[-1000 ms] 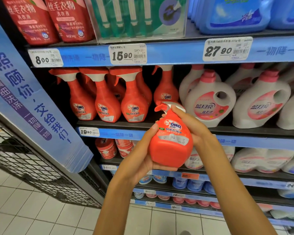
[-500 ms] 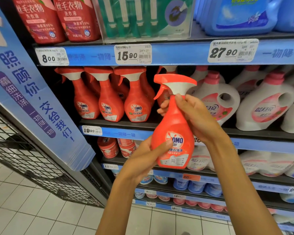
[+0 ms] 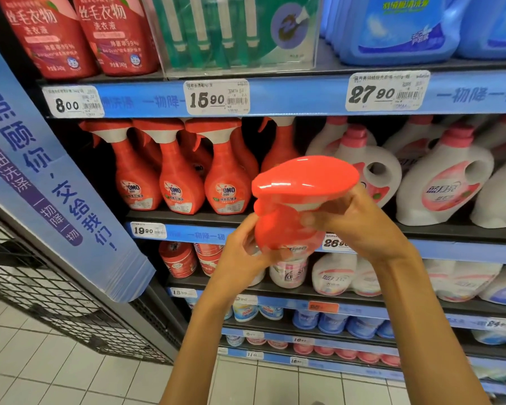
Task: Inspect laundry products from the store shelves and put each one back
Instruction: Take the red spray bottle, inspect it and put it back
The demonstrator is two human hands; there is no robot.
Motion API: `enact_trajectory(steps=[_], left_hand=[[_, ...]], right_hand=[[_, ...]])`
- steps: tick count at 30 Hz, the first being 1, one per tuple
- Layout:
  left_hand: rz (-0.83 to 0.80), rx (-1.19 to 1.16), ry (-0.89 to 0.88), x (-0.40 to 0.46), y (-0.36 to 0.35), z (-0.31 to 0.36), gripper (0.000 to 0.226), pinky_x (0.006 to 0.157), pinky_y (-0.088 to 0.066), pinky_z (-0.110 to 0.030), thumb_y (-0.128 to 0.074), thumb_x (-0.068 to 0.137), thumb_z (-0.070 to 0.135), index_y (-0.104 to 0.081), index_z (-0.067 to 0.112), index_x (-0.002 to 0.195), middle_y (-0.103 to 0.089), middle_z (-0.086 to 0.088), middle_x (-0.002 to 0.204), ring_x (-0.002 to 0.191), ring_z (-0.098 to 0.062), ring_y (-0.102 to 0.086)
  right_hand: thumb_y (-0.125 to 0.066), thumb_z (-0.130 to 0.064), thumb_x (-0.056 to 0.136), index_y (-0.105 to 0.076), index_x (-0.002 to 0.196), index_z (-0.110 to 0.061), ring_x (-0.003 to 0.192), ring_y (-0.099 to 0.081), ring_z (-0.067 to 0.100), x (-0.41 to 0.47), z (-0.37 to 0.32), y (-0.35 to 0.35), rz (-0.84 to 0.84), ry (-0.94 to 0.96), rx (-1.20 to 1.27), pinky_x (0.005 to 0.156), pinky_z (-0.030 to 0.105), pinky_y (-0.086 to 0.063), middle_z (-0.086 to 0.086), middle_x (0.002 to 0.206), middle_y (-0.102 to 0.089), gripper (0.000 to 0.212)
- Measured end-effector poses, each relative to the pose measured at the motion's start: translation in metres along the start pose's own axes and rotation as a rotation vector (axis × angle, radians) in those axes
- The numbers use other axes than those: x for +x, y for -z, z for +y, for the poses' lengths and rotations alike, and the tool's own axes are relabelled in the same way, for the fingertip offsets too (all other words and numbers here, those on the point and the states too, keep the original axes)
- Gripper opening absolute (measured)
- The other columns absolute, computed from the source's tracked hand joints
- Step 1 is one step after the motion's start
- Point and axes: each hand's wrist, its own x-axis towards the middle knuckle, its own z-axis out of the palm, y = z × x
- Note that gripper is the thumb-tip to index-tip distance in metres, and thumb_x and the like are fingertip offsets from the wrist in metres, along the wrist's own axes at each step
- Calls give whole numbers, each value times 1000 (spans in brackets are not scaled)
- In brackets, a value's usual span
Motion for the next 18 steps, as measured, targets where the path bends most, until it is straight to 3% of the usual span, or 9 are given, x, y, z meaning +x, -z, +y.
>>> enact_trajectory(steps=[2,6,9,13,15,18], left_hand=[[17,2,-16,3,1,0,61,91,-53,-28,-76,74,-4,-56,22,126,-68,4,117,111,-15,-63],[28,42,-41,5,4,-1,60,92,-52,-26,-80,70,-2,-59,19,122,-69,4,114,109,-13,-64],[27,25,-15,4,5,-4,56,91,-53,-27,-83,66,10,-62,25,116,-71,6,110,106,-14,-65],[64,-30,82,6,-1,-9,43,85,-55,-24,-73,69,24,-65,17,111,-73,-1,105,98,-13,-69],[100,-67,114,11,-4,-12,35,74,-55,-18,-71,78,16,-64,11,113,-72,-1,101,87,-5,-70],[162,-146,127,23,-4,-18,24,64,-54,-14,-65,85,3,-63,12,107,-72,3,92,78,-1,-70]], right_hand=[[-74,5,70,-71,100,-43,91,-66,-5,-1,0,2,-4,24,0,74,11,-51,-23,92,-72,57],[-77,-9,68,-71,102,-41,93,-66,-4,0,-2,0,-23,46,30,76,12,-51,-22,95,-72,46],[-71,-10,78,-68,106,-21,97,-67,9,9,7,1,79,26,37,79,20,-51,-6,100,-74,30],[-62,-24,84,-57,106,-13,79,-70,10,26,26,-1,294,-62,163,64,20,-53,4,90,-75,25],[-58,-27,85,-53,110,-14,82,-70,18,36,33,-1,335,-104,120,67,27,-56,9,93,-73,29],[-55,-18,94,-50,101,-18,78,-70,14,51,41,0,354,-114,36,67,29,-56,2,86,-73,9]])
